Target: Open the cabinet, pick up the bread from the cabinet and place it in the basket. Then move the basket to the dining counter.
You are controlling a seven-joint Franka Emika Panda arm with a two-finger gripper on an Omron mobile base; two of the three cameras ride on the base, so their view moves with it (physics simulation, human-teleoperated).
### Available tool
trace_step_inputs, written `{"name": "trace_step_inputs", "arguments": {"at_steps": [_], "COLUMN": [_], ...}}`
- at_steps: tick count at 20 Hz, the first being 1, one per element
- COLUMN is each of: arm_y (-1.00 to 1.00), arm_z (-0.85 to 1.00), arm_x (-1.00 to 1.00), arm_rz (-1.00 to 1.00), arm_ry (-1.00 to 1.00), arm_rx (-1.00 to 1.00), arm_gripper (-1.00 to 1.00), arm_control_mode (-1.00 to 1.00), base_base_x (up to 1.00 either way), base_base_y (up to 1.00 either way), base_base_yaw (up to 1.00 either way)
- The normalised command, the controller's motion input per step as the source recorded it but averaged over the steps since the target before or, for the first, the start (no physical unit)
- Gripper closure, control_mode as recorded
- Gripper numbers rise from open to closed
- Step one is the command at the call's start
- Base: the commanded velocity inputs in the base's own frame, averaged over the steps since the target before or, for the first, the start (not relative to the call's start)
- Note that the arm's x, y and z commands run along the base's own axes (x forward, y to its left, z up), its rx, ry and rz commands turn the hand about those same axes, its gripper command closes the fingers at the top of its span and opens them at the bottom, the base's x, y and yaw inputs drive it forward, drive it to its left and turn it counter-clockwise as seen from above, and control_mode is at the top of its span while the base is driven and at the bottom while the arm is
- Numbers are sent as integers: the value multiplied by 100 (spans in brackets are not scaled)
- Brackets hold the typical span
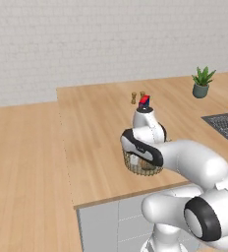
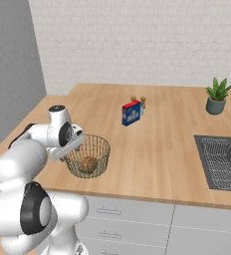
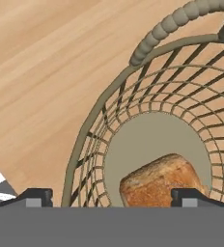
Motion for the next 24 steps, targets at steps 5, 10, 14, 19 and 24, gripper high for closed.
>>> {"name": "trace_step_inputs", "arguments": {"at_steps": [5,10,14,19,24], "arm_y": [8,-16,3,39,74], "arm_z": [74,100,100,75,27], "arm_x": [-27,-61,-78,-99,-98], "arm_rz": [-14,-6,-5,0,0], "arm_ry": [3,0,0,-7,-11], "arm_rx": [-11,1,11,1,-15], "arm_gripper": [-100,-100,-100,-100,-100], "arm_control_mode": [-100,-100,-100,-100,-100], "base_base_x": [0,0,0,0,0], "base_base_y": [0,0,0,0,0], "base_base_yaw": [0,0,0,0,0]}}
